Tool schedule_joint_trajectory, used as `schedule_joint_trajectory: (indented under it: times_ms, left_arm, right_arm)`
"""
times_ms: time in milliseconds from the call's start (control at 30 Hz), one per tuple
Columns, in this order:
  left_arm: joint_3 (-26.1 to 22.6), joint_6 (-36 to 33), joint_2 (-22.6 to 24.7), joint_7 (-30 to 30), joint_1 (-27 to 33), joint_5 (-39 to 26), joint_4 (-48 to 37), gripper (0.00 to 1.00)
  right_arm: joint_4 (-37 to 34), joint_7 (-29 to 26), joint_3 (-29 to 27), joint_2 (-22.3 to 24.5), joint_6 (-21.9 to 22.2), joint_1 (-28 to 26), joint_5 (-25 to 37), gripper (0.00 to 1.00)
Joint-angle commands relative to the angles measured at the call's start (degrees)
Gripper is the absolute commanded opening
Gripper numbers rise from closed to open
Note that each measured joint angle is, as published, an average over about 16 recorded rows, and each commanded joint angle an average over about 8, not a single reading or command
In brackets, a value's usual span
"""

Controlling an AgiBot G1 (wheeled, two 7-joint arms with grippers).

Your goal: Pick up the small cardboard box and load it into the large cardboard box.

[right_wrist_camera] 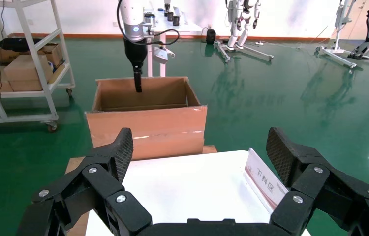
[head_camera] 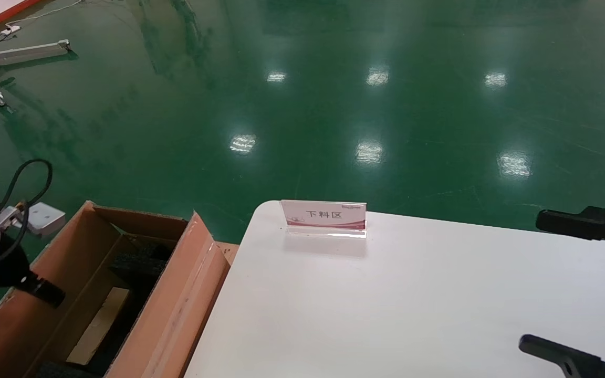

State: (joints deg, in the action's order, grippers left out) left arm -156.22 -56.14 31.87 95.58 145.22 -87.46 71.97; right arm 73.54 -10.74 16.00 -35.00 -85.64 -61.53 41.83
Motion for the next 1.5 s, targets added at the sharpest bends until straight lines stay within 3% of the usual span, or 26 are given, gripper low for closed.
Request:
schedule_joint_trajectory:
  times_ms: [33,233,433,967,1100,1500]
  left_arm:
    - [0.61,0.1,0.39,-0.47,0.03,-0.18,-0.01,1.0]
    - [3.9,1.61,-1.6,-6.73,3.76,-1.22,3.56,1.0]
    - [7.6,3.06,-7.58,-18.2,9.36,0.75,7.8,1.0]
    - [19.28,-1.04,-27.35,-53.75,16.33,19.37,11.69,1.0]
    - [20.52,-1.67,-28.81,-56.31,16.39,21.12,11.85,1.0]
    - [25.76,-2.14,-25.85,-55.79,11.64,20.19,11.69,1.0]
  right_arm:
    - [0.0,0.0,0.0,0.0,0.0,0.0,0.0,1.0]
    - [0.0,0.0,0.0,0.0,0.0,0.0,0.0,1.0]
    - [0.0,0.0,0.0,0.0,0.0,0.0,0.0,1.0]
    - [0.0,0.0,0.0,0.0,0.0,0.0,0.0,1.0]
    - [0.0,0.0,0.0,0.0,0.0,0.0,0.0,1.0]
    - [0.0,0.0,0.0,0.0,0.0,0.0,0.0,1.0]
